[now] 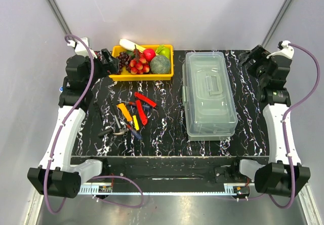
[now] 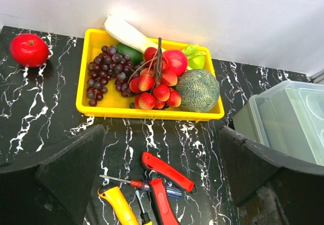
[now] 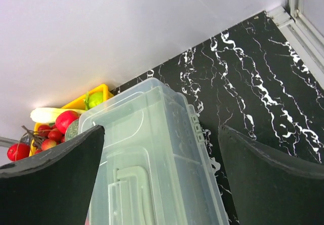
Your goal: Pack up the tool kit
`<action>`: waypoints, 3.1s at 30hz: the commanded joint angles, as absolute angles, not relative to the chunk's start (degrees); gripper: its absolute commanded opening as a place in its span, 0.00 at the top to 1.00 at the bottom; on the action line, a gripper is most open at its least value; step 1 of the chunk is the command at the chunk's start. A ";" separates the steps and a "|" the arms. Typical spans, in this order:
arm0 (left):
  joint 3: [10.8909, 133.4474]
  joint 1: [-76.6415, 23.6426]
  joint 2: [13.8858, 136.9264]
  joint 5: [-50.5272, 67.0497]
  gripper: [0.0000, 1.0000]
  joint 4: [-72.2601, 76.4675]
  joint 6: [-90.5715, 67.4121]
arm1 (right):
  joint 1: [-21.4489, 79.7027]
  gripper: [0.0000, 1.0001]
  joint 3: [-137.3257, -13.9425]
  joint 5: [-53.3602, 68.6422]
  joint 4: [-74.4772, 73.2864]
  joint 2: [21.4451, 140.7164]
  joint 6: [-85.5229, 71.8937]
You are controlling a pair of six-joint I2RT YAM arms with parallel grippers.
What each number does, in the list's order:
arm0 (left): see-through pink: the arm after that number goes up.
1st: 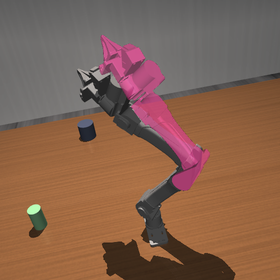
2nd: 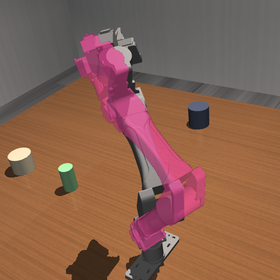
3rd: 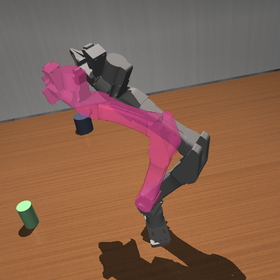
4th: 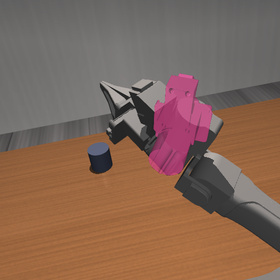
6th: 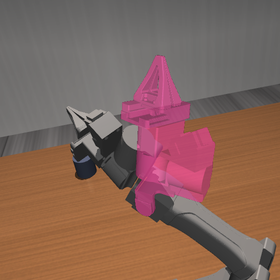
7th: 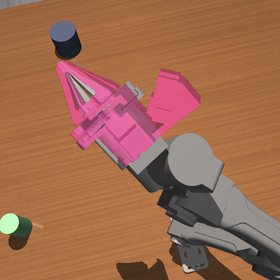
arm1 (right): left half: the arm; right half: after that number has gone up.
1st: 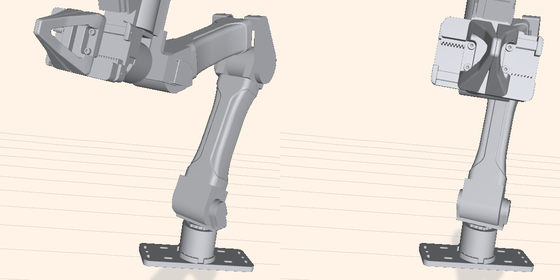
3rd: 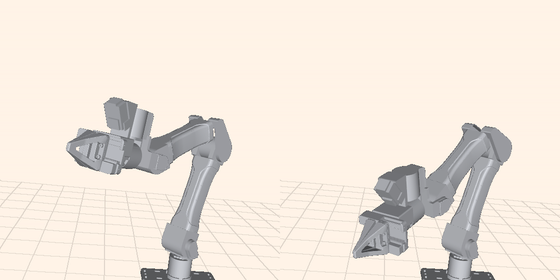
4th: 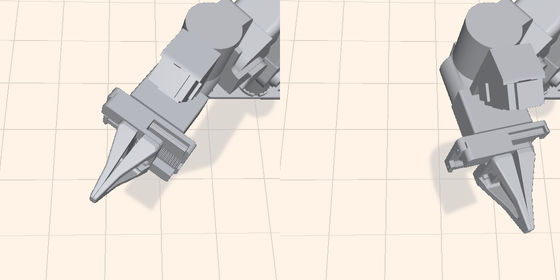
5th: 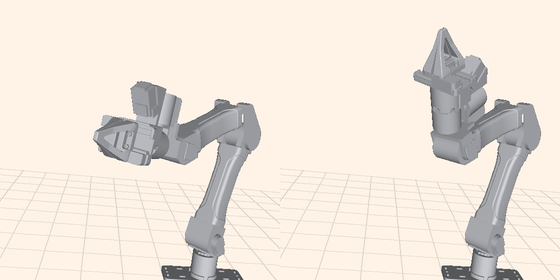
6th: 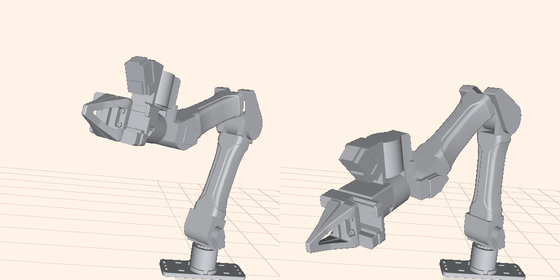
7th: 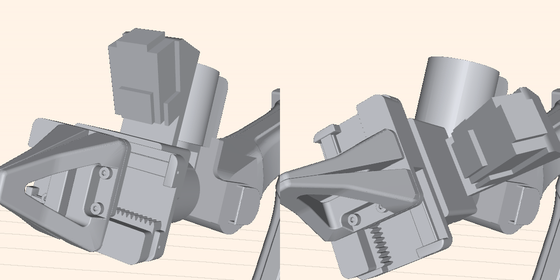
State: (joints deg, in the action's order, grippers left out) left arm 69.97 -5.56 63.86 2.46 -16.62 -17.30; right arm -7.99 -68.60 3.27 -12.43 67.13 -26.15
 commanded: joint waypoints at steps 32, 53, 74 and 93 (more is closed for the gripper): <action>58.89 -19.68 88.06 31.38 0.01 18.26 -53.51 | 18.54 0.15 -82.36 -3.87 -33.93 79.90 -9.40; 56.69 -20.57 92.37 22.31 0.01 23.54 -51.76 | 20.30 0.56 -71.37 -0.35 -37.09 76.47 -16.77; 50.27 -31.55 113.11 20.84 0.01 73.12 -88.76 | 23.55 0.60 -71.45 -4.57 -40.43 77.52 -38.41; 42.63 -34.36 107.13 9.22 0.01 63.71 -81.91 | 23.47 0.02 -78.31 -28.02 -46.75 69.53 -25.06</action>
State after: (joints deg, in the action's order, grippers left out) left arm 43.35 -33.91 107.66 11.79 59.70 -82.70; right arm 23.03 -75.55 -15.99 -42.85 72.79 -30.55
